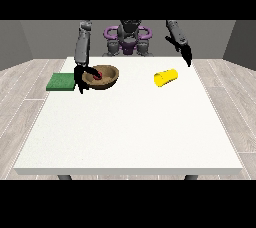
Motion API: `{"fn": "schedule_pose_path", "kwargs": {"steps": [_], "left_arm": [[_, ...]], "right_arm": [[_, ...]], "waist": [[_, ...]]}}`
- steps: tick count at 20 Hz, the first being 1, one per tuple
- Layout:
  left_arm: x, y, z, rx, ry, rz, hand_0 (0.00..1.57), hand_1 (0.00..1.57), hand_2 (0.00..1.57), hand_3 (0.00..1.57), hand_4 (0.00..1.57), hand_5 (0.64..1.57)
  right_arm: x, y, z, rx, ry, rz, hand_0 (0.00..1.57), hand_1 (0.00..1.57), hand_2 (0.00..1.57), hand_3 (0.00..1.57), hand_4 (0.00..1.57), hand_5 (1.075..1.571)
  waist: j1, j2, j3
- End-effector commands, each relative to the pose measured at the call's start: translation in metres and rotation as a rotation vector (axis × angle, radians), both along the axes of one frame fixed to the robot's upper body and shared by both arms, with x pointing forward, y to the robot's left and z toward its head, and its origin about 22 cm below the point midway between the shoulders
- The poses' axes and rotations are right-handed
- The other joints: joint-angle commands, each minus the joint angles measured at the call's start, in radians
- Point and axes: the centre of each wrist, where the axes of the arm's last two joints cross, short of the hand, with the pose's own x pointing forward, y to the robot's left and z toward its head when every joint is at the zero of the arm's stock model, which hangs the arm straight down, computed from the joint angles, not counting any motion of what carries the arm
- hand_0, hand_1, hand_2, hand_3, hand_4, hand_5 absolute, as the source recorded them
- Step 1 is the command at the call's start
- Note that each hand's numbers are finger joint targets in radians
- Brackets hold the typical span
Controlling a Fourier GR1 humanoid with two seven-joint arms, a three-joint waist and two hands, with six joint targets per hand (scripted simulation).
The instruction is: Pick the cup and pour the ball into the bowl, then pick the bowl and place it on the pad
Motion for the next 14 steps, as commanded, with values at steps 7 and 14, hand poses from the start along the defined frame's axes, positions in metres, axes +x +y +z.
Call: {"fn": "schedule_pose_path", "kwargs": {"steps": [7,14], "left_arm": [[0.022,-0.029,0.05,0.039,-0.155,-0.135,0.0,0.0,0.0,0.0,0.0,0.716],[0.023,-0.044,0.042,0.043,-0.11,-0.168,0.0,0.0,0.0,0.0,0.0,0.711]], "right_arm": [[-0.071,-0.068,-0.019,-0.613,0.276,-0.184,1.57,1.57,1.57,1.57,1.3,1.568],[-0.072,-0.106,0.018,-0.598,0.4,-0.312,1.57,1.57,1.57,1.57,1.18,1.571]], "waist": [[0.165,0.193,0.0408],[0.218,0.114,0.0438]]}}
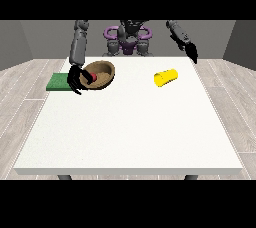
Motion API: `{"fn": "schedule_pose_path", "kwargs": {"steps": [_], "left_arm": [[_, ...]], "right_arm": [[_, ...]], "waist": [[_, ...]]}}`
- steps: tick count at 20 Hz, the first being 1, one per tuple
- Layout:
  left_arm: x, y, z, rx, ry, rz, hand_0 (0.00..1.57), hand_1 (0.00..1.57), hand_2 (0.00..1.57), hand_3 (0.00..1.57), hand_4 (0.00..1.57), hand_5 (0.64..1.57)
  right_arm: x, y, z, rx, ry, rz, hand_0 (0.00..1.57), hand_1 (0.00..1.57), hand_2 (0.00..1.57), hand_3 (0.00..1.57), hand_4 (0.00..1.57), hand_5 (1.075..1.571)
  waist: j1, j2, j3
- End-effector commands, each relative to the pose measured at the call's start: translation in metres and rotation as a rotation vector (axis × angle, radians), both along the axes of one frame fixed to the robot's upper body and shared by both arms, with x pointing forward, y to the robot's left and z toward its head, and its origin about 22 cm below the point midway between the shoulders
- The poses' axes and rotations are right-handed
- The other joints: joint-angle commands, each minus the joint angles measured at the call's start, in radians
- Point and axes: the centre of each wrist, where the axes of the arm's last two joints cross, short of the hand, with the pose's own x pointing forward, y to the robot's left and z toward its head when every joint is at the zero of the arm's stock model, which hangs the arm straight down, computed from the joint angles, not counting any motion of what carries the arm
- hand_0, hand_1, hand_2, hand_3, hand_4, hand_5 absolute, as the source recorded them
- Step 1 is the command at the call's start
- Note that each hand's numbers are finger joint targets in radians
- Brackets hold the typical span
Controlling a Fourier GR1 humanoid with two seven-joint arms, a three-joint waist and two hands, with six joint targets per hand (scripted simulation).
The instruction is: Pick the cup and pour the ball into the bowl, then pick the bowl and place it on the pad
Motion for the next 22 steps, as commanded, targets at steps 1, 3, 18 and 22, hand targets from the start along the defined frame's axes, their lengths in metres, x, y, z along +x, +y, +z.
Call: {"fn": "schedule_pose_path", "kwargs": {"steps": [1,3,18,22], "left_arm": [[-0.001,-0.005,-0.009,0.013,0.046,-0.008,0.0,0.0,0.0,0.0,0.0,0.715],[-0.002,-0.024,-0.013,0.001,0.067,-0.021,0.0,0.0,0.0,0.0,0.0,0.712],[-0.042,0.041,-0.1,-0.066,0.251,0.225,0.0,0.0,0.0,0.0,0.0,0.717],[-0.041,0.131,-0.084,-0.114,0.217,0.353,0.0,0.0,0.0,0.0,0.0,0.677]], "right_arm": [[-0.024,-0.023,-0.008,0.045,0.286,-0.18,1.57,1.57,1.57,1.57,1.15,1.571],[-0.013,-0.031,0.01,0.04,0.329,-0.203,1.57,1.57,1.57,1.57,1.16,1.57],[0.017,-0.088,0.189,-0.436,0.59,-0.021,1.57,1.57,1.57,1.54,1.57,1.503],[0.041,-0.04,0.178,-0.468,0.551,0.039,1.57,1.57,1.57,1.54,1.57,1.503]], "waist": [[0.021,-0.009,0.0541],[0.024,-0.032,0.0569],[-0.223,-0.211,0.0635],[-0.289,-0.207,0.0628]]}}
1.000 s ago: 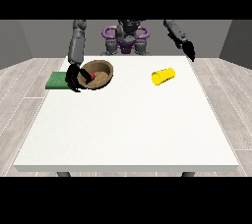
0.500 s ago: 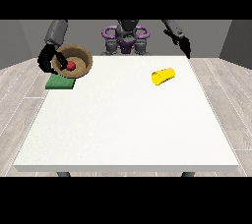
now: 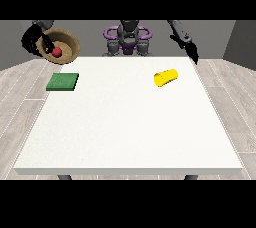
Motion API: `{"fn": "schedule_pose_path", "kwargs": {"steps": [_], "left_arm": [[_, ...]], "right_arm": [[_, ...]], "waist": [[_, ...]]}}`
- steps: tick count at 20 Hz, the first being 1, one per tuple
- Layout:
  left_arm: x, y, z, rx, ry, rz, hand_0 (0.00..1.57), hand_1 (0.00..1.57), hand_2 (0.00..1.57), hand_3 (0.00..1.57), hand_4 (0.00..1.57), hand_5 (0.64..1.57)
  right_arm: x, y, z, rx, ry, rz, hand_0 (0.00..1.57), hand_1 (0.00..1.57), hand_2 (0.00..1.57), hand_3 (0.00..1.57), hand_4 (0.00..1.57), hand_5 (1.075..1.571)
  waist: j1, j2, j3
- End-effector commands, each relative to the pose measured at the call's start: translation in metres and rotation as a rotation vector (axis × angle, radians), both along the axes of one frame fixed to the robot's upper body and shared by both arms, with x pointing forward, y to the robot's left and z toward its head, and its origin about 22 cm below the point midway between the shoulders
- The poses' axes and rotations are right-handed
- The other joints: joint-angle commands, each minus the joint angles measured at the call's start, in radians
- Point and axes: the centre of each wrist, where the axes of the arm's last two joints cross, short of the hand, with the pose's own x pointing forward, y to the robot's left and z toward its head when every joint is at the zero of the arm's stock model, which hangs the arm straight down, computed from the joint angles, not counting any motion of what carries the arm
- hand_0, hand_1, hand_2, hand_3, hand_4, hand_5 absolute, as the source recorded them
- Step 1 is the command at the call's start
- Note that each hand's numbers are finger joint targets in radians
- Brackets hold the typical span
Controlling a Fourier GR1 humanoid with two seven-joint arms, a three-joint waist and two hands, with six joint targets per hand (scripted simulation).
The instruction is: Pick the cup and pour the ball into the bowl, then pick the bowl and place it on the pad
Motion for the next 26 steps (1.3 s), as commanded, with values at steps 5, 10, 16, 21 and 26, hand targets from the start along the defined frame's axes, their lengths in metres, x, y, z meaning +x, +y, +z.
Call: {"fn": "schedule_pose_path", "kwargs": {"steps": [5,10,16,21,26], "left_arm": [[-0.004,0.095,0.033,-0.05,-0.2,0.099,0.0,0.0,0.0,0.0,0.0,1.063],[0.002,0.116,0.074,-0.095,-0.3,0.066,0.0,0.0,0.0,0.0,0.88,1.175],[-0.005,0.124,0.081,-0.11,-0.354,0.112,0.0,0.0,0.0,0.0,0.89,1.192],[-0.018,0.141,0.081,-0.114,-0.355,0.133,0.0,0.0,0.0,0.0,0.86,1.163],[-0.044,0.153,0.069,-0.113,-0.313,0.154,0.0,0.0,0.0,0.0,0.86,1.188]], "right_arm": [[0.009,0.003,-0.011,-0.015,-0.145,-0.027,1.57,1.57,1.57,1.54,1.51,1.57],[0.004,-0.017,-0.035,0.036,-0.275,-0.121,1.57,1.57,1.57,1.57,1.4,1.562],[0.015,-0.011,-0.051,0.303,-0.345,-0.186,1.57,1.57,1.57,1.5,1.0,1.451],[0.02,-0.018,-0.043,0.574,-0.43,-0.268,1.57,1.57,1.57,1.31,0.36,1.399],[0.0,-0.053,-0.014,0.551,-0.488,-0.341,0.15,0.15,0.63,0.24,0.0,1.237]], "waist": [[-0.039,0.161,0.0027],[0.015,0.265,0.0054],[-0.023,0.298,0.0062],[-0.05,0.283,0.0071],[-0.065,0.26,0.0051]]}}
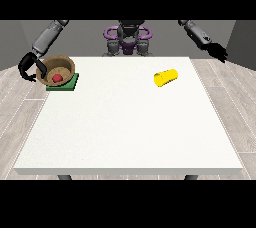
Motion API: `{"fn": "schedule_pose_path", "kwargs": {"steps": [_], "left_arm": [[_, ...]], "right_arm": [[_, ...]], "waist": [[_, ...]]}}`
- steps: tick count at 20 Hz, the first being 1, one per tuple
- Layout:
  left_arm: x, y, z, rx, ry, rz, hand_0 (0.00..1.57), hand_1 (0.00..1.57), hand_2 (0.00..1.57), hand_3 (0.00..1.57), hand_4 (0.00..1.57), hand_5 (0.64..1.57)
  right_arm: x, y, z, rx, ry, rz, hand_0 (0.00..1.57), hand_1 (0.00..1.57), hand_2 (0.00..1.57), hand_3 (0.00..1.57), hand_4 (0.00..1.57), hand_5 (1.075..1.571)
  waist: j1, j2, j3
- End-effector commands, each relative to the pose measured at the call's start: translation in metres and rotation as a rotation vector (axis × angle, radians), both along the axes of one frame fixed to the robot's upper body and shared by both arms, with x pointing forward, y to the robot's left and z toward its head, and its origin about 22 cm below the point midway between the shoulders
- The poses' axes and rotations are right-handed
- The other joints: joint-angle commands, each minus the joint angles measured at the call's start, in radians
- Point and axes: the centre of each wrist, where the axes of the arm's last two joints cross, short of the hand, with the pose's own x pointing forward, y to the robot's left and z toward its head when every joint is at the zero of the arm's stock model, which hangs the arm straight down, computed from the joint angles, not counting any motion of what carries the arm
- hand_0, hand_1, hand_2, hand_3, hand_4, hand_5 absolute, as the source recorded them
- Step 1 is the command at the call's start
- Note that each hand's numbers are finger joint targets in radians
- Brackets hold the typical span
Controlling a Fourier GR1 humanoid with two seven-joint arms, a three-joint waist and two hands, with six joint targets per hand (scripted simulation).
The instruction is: Pick the cup and pour the ball into the bowl, then pick the bowl and place it on the pad
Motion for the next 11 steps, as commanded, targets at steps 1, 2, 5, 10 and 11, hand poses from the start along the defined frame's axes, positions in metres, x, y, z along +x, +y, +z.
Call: {"fn": "schedule_pose_path", "kwargs": {"steps": [1,2,5,10,11], "left_arm": [[-0.01,0.003,-0.003,0.0,0.017,0.002,0.0,0.0,0.0,0.0,0.85,1.176],[-0.013,0.02,0.008,0.003,-0.002,0.021,0.0,0.0,0.0,0.0,0.86,1.168],[-0.009,0.014,0.018,-0.011,-0.009,0.007,0.0,0.0,0.0,0.0,0.88,1.193],[-0.019,0.003,-0.029,-0.036,0.136,0.004,0.0,0.0,0.0,0.0,0.88,1.213],[-0.03,0.008,-0.039,-0.034,0.173,0.028,0.0,0.0,0.0,0.0,0.88,1.213]], "right_arm": [[0.0,-0.016,0.03,0.089,-0.059,-0.046,0.0,0.0,0.64,0.18,0.0,1.238],[-0.001,-0.018,0.034,0.078,-0.11,-0.041,0.0,0.0,0.58,0.0,0.0,1.246],[0.004,-0.015,0.034,0.095,-0.093,-0.057,0.0,0.0,0.5,0.0,0.0,1.283],[0.023,0.006,0.037,0.183,-0.098,0.101,0.0,0.0,0.42,0.32,0.27,1.315],[0.03,0.023,0.012,0.2,-0.119,0.167,0.0,0.0,0.1,0.37,0.5,1.371]], "waist": [[-0.001,-0.019,0.0008],[-0.015,0.002,0.0005],[-0.006,-0.009,0.0008],[-0.029,-0.146,-0.0023],[-0.035,-0.19,-0.0023]]}}
